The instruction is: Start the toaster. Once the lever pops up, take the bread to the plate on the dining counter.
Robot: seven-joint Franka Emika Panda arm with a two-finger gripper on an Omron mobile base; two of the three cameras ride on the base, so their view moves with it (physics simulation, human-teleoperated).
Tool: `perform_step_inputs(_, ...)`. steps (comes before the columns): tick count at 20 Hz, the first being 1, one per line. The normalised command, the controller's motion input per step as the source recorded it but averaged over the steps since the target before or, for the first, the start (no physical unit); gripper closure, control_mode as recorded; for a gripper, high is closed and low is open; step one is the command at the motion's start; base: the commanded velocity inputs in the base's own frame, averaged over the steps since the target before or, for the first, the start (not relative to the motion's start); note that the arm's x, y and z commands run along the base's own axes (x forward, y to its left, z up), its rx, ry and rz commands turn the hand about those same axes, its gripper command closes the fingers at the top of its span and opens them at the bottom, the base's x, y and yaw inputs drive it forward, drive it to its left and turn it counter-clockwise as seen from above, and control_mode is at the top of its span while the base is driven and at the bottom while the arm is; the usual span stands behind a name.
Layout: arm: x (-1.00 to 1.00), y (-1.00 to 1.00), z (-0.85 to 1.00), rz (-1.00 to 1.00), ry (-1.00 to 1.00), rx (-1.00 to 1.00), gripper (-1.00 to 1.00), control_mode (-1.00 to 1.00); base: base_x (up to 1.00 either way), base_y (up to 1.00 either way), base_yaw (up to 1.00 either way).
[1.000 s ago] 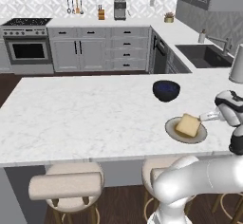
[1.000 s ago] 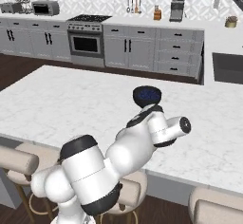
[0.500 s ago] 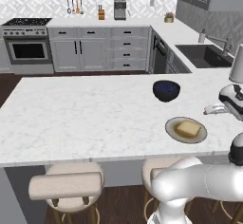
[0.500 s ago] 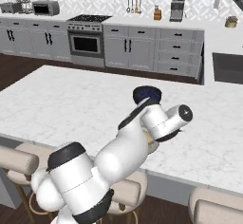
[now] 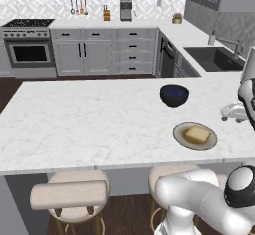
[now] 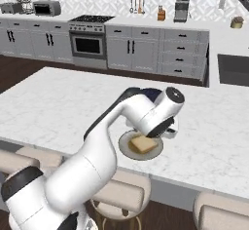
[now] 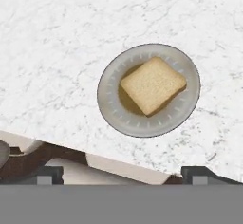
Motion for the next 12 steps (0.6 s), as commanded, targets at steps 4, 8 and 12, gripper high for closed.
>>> perform_step_inputs(4,-0.89,1.00,0.21,-0.09,0.22,-0.10,-1.00,-1.00,0.00,0.00,0.00)
perform_step_inputs(8,-0.36,1.00,0.19,-0.02,0.13,-0.17,-1.00,-1.00,0.00,0.00,0.00)
perform_step_inputs(12,-0.01,1.00,0.31,0.00,0.06,-0.17,-1.00,-1.00,0.00,0.00,0.00)
